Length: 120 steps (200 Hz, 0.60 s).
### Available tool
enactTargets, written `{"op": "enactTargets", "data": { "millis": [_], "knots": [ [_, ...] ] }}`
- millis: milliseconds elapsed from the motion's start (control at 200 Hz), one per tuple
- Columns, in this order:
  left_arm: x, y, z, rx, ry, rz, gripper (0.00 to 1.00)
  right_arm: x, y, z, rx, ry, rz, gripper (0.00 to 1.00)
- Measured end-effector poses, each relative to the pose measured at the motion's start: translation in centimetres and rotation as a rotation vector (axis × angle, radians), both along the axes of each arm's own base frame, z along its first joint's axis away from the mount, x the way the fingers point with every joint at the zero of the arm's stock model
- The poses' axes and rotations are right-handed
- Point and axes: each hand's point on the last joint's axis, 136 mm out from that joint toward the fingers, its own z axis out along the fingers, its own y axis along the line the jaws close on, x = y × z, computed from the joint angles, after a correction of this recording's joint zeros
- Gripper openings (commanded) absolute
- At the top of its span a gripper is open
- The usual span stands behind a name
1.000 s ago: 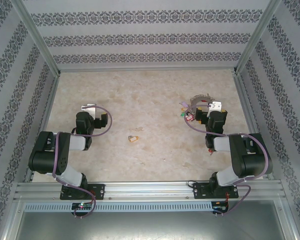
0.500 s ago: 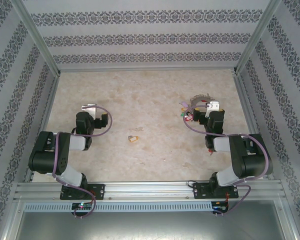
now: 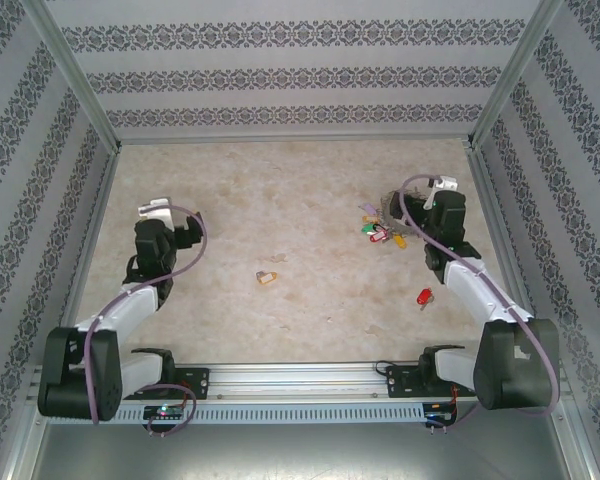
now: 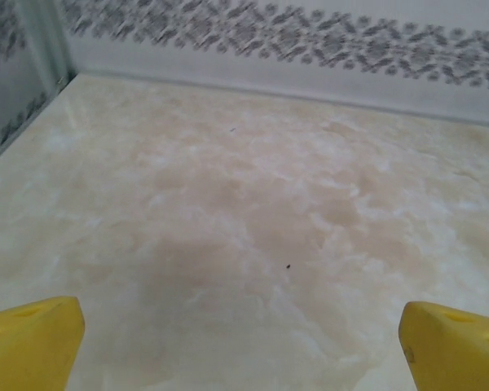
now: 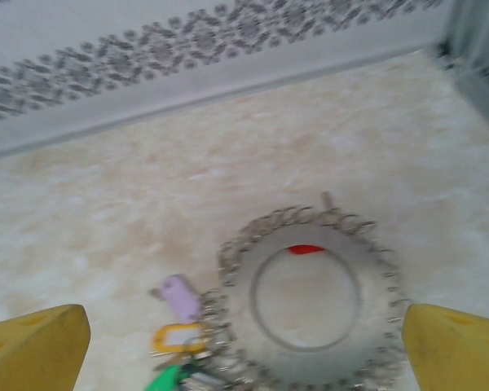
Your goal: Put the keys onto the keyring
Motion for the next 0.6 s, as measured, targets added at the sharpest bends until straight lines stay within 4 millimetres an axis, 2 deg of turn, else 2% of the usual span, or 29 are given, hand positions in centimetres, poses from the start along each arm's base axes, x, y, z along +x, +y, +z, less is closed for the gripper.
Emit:
{"op": "enactTargets", "data": {
  "millis": [60,125,195,380,600],
  "knots": [
    [0.0,0.4,1.5,-0.048,0.021,0.040,0.99,-0.1,0.9,-0.3,0.091,0.026,0.043,0.90],
    [-0.1,0.2,3.1,-0.094,0.025,0.047,0.99,-0.1,2.1,-1.5,0.174,0.096,0.082,0.84],
    [-0.6,-0.3,3.8,-0.143,0.034,0.031,1.00,0.4,3.1,-3.2,0.248,0.185,0.107,0.80],
    [-1.8,-2.3,2.1,-0.260,0.121,-0.036,0.99,1.5,3.1,-7.4,0.325,0.399,0.051,0.79],
    [-1.3,-4.7,0.2,-0.365,0.206,-0.128,0.99,4.6,2.2,-9.2,0.323,0.521,0.006,0.77]
  ]
}}
